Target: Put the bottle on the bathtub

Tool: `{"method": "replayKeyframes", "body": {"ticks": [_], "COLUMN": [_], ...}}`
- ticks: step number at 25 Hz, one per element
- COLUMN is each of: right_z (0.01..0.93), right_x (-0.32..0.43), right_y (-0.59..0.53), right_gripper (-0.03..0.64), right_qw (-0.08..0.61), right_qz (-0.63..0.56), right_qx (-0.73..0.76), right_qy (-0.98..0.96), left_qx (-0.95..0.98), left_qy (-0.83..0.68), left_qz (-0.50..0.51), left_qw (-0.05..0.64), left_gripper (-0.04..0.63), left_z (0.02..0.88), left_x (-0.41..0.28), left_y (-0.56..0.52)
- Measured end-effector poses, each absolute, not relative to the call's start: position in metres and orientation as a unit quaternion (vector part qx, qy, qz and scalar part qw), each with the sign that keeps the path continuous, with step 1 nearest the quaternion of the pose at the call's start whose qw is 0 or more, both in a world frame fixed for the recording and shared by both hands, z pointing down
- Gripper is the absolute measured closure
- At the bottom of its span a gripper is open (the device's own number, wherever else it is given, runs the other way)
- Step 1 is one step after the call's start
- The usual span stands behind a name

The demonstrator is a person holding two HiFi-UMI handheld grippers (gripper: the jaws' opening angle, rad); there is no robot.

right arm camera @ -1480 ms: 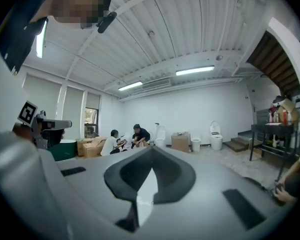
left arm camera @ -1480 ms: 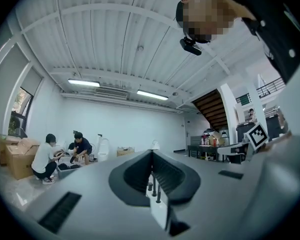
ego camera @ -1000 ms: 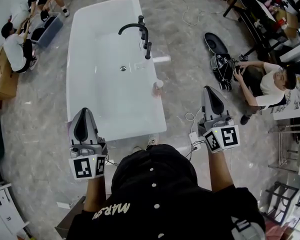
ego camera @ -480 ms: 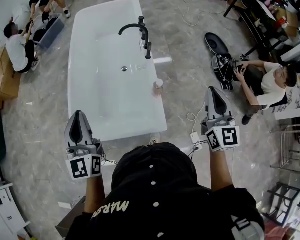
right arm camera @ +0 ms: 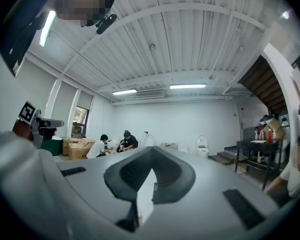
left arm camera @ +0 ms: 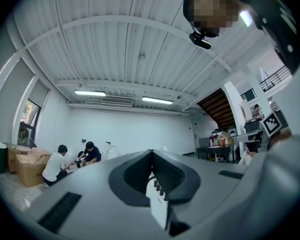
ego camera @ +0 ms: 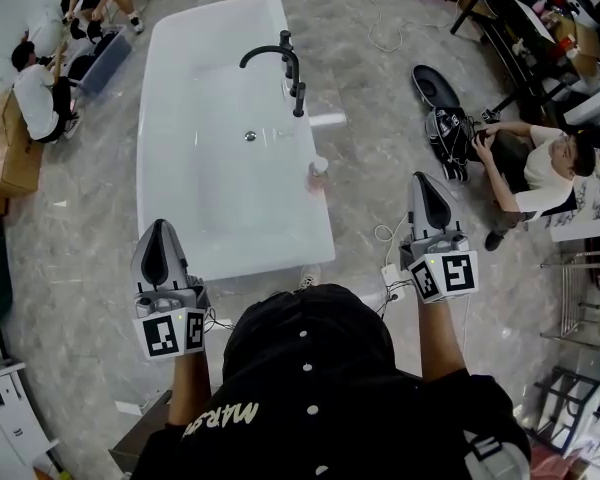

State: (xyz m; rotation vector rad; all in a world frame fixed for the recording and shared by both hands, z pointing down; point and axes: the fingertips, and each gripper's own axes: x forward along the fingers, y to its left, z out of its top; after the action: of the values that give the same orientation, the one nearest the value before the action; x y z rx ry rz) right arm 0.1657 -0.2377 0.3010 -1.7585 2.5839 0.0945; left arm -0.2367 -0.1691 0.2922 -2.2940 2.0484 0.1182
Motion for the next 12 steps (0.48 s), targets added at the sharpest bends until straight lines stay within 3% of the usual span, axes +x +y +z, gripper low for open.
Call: {"method": "replayKeyframes", "body": {"ticks": [12], "right_z": [0.304], "right_x": [0.150], "right_y": [-0.243], "right_gripper": [0.615], "right_qw": [0.008], "right_qz": [0.024], "right_qx": [-0.550], "right_qy": [0.835], "left_qx": [-0.739], "left_qy": [0.672], "left_qz": [0.042], "left_qw": [0.036], "left_gripper": [0.584], "left_z": [0.285], "left_x": [-0.245], "left_y": [-0.163]}}
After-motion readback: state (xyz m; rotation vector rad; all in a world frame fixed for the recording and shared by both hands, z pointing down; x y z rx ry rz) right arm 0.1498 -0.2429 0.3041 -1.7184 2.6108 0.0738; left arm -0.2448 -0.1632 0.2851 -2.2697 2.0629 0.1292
